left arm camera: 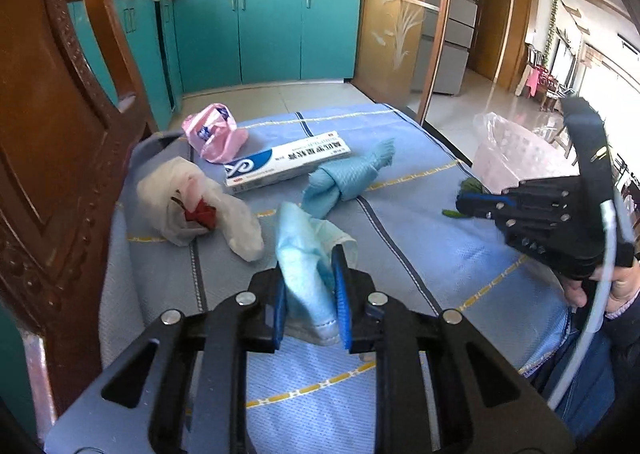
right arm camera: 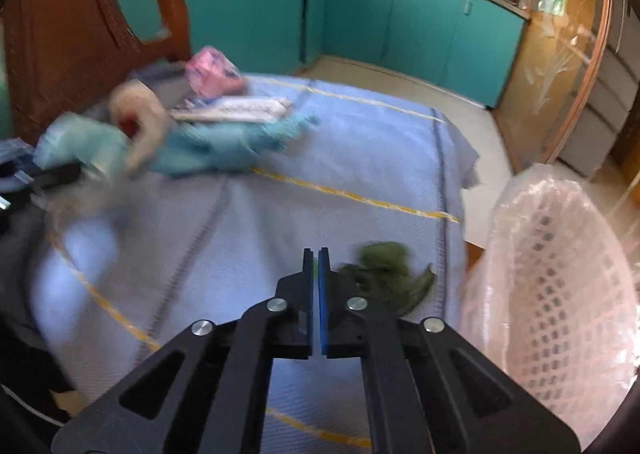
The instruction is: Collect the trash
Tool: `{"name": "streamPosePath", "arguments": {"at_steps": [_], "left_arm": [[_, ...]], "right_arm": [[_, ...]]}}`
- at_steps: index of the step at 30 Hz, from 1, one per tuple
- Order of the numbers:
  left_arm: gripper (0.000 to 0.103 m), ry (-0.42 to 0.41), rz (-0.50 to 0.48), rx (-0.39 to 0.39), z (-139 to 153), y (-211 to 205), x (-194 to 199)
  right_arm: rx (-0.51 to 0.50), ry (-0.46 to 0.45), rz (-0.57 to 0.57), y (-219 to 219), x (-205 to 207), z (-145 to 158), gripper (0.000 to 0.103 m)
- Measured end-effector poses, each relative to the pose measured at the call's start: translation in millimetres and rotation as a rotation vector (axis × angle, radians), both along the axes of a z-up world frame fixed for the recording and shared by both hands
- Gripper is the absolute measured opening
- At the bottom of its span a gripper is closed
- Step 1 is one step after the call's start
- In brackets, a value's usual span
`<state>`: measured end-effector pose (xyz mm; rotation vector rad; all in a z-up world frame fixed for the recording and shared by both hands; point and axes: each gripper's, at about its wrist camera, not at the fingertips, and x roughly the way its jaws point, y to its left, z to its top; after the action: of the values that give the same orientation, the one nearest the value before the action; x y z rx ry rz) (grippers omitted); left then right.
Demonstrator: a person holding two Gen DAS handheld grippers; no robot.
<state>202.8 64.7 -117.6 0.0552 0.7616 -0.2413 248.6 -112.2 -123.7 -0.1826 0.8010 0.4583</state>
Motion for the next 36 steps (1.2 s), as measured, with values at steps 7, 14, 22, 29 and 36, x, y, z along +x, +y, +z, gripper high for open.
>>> {"name": "streamPosePath", "arguments": {"at_steps": [7, 14, 22, 29, 36], "left_arm": [[0.023, 0.03, -0.016, -0.003, -8, -5, 1], [0.027, 0.057, -0.006, 0.01, -15, -7, 5], [0.033, 0.061, -0.022, 0.02, -18, -13, 6], [0.042, 0.064, -0.009, 0.019, -18, -11, 5], [0.047, 0.054, -0.001, 0.028, -17, -11, 3]], "right_arm": [[0.092, -0.037, 0.163, 15, -23, 20, 0.003], [-0.071, -0.006, -0.023, -3, -4, 5, 0.037], [-0.227, 0.018, -0.049, 4, 4, -17, 0.037], [-0.283, 0.011, -0.065, 8, 13, -24, 0.022], [-0.172, -0.027, -0.046, 6, 5, -7, 0.008]]}}
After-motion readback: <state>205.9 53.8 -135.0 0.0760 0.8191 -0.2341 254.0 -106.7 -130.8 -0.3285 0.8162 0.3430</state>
